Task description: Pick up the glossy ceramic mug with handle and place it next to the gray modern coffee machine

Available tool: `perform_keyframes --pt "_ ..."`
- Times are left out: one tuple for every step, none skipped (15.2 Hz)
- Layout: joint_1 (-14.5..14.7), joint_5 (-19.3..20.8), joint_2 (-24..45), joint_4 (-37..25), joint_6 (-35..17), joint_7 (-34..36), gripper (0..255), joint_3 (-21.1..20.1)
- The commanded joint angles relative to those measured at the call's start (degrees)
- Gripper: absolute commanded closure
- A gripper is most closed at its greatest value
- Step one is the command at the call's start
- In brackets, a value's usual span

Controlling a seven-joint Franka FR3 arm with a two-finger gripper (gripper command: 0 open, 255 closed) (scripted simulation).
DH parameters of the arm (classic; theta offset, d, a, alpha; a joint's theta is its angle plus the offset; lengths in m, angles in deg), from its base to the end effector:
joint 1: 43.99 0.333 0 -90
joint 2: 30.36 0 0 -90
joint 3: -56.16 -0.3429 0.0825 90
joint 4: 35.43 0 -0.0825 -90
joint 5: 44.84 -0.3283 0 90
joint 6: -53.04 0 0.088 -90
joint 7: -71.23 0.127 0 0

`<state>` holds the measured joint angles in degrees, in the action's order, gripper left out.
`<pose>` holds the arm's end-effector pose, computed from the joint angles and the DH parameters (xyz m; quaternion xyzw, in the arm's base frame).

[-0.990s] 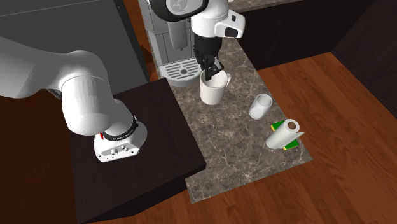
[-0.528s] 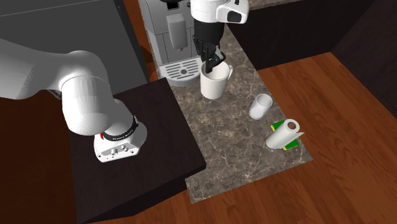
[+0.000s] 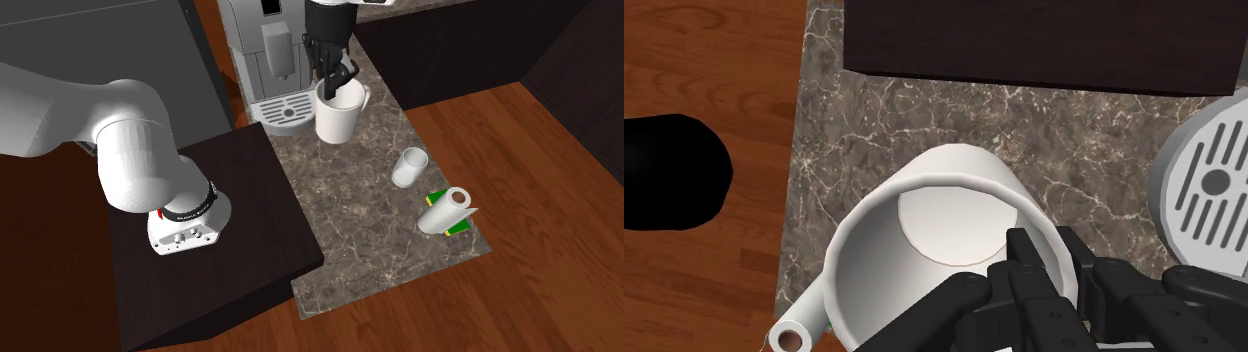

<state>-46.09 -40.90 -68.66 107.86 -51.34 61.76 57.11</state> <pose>0.2766 -0.0226 0.5202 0.9974 0.0665 -0.0083 0.0274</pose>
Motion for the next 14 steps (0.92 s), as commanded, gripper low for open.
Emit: perform_keyframes --pt "0.0 0.0 -0.2 -1.5 1.7 -0.1 255 0.0" --pt "0.0 0.0 -0.2 -2.3 2.5 -0.2 255 0.0" --pt "0.0 -0.1 -0.2 -3.0 3.2 -0.2 255 0.0" --pt "0.0 -0.1 -0.2 -3.8 4.0 -0.3 255 0.0" --pt "0.0 -0.1 -0.1 -4.6 4.7 -0.3 255 -0.1" --pt "0.0 -0.1 -0.1 -5.4 5.5 -0.3 255 -0.1" --pt "0.0 -0.1 0.0 -6.2 6.3 -0.4 255 -0.1" --pt "0.0 -0.1 0.0 -7.0 7.0 -0.4 255 -0.1" --pt "0.0 -0.2 0.1 -7.8 7.8 -0.5 255 -0.1" --pt "0.0 -0.2 0.2 -8.7 8.5 -0.5 255 -0.1" --pt "0.0 -0.2 0.3 -9.5 9.2 -0.5 255 -0.1" --pt "0.0 -0.2 0.4 -10.4 10.0 -0.6 255 -0.2" --pt "0.0 -0.2 0.5 -11.2 10.7 -0.6 255 -0.2" --pt "0.0 -0.2 0.7 -12.1 11.4 -0.6 255 -0.2"
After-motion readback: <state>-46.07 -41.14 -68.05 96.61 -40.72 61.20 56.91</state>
